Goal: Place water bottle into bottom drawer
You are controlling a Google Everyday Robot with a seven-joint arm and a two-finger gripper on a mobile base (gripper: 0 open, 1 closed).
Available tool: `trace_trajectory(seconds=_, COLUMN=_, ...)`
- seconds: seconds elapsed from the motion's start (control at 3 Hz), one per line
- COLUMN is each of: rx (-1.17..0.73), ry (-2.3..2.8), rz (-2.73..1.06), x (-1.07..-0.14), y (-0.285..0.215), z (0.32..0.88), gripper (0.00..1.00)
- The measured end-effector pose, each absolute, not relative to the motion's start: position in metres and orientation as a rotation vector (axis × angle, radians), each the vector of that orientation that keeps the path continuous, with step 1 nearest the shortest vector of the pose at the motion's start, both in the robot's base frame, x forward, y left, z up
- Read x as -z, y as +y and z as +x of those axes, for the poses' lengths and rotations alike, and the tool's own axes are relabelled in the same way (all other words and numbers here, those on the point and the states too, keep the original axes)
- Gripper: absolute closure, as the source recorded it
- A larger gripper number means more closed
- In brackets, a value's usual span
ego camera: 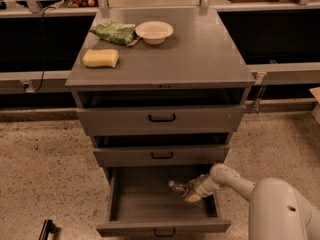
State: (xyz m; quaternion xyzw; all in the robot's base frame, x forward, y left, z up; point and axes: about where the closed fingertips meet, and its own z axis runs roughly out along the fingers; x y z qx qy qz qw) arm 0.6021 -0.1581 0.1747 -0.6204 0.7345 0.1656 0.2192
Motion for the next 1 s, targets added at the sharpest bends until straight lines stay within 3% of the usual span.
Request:
trace_trajectory(seconds=0.33, rx=-0.463, ry=2.032, rz=-1.718, x=-0.1730, y=-0.1564, z=0.6005, gripper=0.12)
trace_trajectory(seconds=0.67, rx=-0.468, ry=2.032, rz=-1.720, x=-0.1715, y=-0.1548, z=0.5991, gripper=0.00)
trace_trajectory(seconds=1.0, rx=-0.468, ry=2.032, rz=-1.720, x=-0.1714, y=-0.1548, z=0.5991, gripper=0.00)
